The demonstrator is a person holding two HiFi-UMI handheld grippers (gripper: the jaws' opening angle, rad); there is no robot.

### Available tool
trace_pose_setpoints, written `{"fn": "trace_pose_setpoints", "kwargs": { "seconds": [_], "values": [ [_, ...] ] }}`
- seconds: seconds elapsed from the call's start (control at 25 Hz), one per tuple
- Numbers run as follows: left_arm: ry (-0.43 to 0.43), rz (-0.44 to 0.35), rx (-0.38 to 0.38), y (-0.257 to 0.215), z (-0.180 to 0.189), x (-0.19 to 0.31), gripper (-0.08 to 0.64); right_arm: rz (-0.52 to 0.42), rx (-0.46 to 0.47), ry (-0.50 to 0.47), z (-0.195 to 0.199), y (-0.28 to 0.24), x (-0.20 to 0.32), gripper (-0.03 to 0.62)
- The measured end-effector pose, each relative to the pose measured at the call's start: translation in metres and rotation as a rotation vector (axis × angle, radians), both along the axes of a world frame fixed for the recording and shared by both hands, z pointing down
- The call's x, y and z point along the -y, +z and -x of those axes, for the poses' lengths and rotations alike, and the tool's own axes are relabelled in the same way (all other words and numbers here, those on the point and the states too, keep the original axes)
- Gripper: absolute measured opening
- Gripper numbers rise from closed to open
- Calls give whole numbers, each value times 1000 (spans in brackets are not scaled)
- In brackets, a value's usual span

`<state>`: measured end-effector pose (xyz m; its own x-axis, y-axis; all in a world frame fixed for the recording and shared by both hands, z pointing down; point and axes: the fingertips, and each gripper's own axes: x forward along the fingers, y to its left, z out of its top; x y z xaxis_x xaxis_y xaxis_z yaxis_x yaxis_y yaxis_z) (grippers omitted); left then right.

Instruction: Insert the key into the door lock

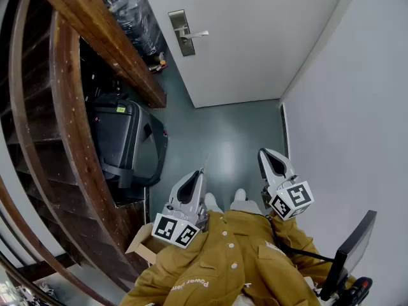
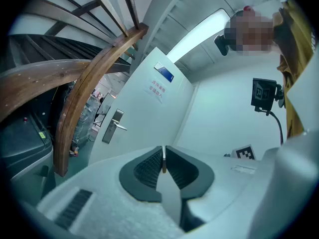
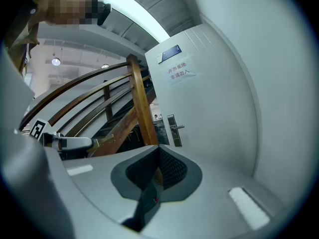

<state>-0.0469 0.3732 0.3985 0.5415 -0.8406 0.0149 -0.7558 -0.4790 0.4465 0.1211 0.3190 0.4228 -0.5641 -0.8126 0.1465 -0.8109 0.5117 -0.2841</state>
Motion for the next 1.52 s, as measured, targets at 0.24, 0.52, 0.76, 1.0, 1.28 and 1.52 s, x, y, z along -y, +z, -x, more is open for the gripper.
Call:
{"fn": "trace_pose_setpoints", "kwargs": {
  "seconds": [0.24, 0.52, 0.76, 1.0, 1.28, 1.52],
  "values": [
    [-1, 1, 2, 1, -5, 1, 25, -2, 3, 0, -7, 1, 1, 3],
    [-3, 6, 2, 2, -16, 1, 25, -3, 8, -10, -16, 0, 0, 3],
    [-13, 25, -14, 5, -28, 8, 25, 8, 15, -107, -18, -2, 1, 201],
    [-45, 19, -11, 3, -39, 15, 25, -34, -5, -95, -43, -5, 7, 130],
    [-90, 41, 0, 8, -32, 32, 25, -19, 21, -97, -45, 2, 28, 6],
    [-108, 51, -22, 20, -6, 91, 25, -36, -18, -129, -18, 9, 81, 6]
  ]
}}
